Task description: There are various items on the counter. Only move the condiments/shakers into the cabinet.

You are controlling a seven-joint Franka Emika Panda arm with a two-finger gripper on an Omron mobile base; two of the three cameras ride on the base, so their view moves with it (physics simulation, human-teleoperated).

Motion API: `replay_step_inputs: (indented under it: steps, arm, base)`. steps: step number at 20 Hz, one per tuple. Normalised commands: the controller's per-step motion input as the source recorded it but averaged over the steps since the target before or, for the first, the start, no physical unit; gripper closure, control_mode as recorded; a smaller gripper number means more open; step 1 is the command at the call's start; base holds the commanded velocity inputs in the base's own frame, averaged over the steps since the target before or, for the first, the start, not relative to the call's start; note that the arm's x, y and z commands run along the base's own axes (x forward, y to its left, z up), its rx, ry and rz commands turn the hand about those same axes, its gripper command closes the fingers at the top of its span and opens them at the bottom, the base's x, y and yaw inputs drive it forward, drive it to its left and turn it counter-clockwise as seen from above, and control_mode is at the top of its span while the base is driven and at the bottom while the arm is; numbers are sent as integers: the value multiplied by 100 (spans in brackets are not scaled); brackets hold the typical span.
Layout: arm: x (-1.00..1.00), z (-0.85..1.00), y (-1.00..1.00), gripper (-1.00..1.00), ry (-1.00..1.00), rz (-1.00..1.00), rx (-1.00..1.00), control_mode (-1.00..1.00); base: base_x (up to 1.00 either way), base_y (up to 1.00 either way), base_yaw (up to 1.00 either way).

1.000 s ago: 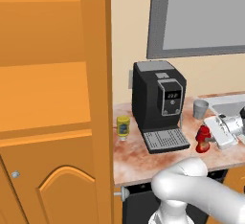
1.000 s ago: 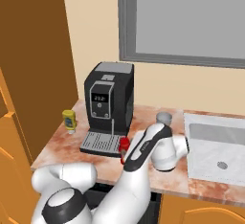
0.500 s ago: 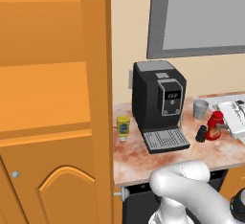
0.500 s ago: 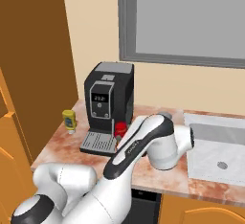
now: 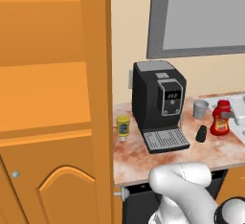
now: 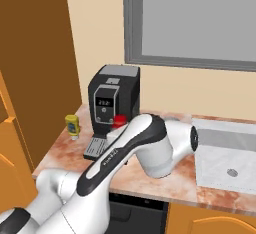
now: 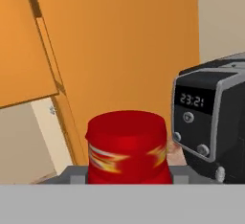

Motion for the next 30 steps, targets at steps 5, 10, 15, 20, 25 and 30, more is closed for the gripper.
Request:
replay_step_inputs:
  steps: [5, 10, 15, 20, 25, 30]
  arm:
    - [-5, 0, 47, 100, 40, -9, 20, -100]
    - [-6, 0, 60, 100, 19, -4, 19, -100]
    - [-18, 4, 39, 100, 3, -3, 14, -100]
    - [-19, 0, 9, 100, -9, 0, 1, -100]
    - [-13, 0, -2, 100, 0, 0, 0, 100]
    - [0, 0, 0, 100, 0, 0, 0, 100]
  base:
    - [0, 0, 0]
    - [0, 0, 0]
    - [0, 0, 0]
    - [0, 0, 0]
    - [-55, -24, 0]
    - [-100, -28, 0]
